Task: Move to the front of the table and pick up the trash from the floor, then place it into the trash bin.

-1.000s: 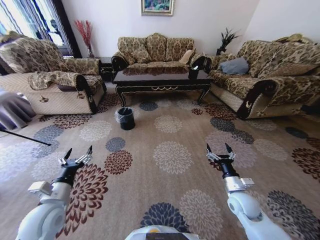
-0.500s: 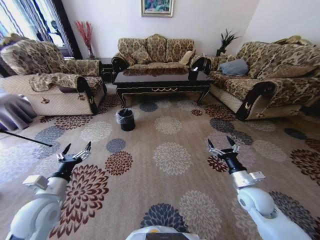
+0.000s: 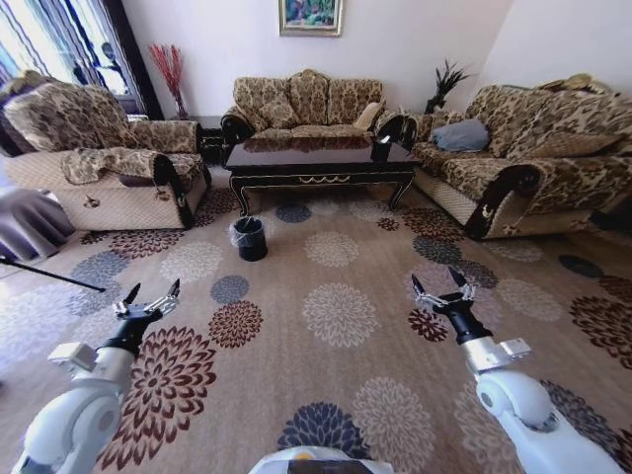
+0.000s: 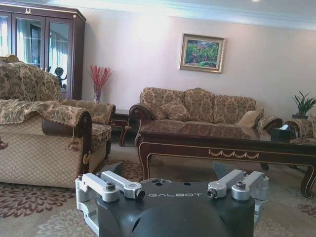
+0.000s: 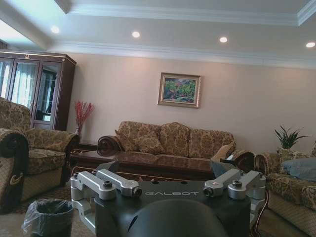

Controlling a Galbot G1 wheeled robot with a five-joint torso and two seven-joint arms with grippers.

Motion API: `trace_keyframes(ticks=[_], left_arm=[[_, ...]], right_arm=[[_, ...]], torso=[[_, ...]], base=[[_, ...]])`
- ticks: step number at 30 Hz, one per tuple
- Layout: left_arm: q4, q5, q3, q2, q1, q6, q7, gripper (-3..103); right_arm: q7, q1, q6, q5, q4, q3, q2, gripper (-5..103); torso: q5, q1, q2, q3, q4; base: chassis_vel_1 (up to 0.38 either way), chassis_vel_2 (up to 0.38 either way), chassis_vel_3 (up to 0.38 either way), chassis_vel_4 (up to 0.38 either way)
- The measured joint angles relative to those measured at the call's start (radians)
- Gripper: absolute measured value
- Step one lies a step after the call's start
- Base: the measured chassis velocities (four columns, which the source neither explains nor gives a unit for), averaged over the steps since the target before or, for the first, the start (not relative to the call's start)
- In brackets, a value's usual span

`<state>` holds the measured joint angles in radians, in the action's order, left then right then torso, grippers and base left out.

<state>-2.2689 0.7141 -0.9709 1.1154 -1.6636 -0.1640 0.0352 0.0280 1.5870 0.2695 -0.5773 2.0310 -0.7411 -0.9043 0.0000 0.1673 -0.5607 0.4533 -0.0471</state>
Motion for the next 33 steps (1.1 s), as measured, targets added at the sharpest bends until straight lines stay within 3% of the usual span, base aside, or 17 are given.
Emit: trace_keyframes(ticks=[33], left_arm=[[-0.041,-0.027,0.002,0.022,-0.045,0.007,-0.009,100]], right_arm=[[0.016,-0.001,0.011,0.000,0.002,0.013,0.000,100]], torso=[[0.0000,0.057,-0.142,0.085,0.0000]], base=[[0.000,0.000,0.000,0.000]])
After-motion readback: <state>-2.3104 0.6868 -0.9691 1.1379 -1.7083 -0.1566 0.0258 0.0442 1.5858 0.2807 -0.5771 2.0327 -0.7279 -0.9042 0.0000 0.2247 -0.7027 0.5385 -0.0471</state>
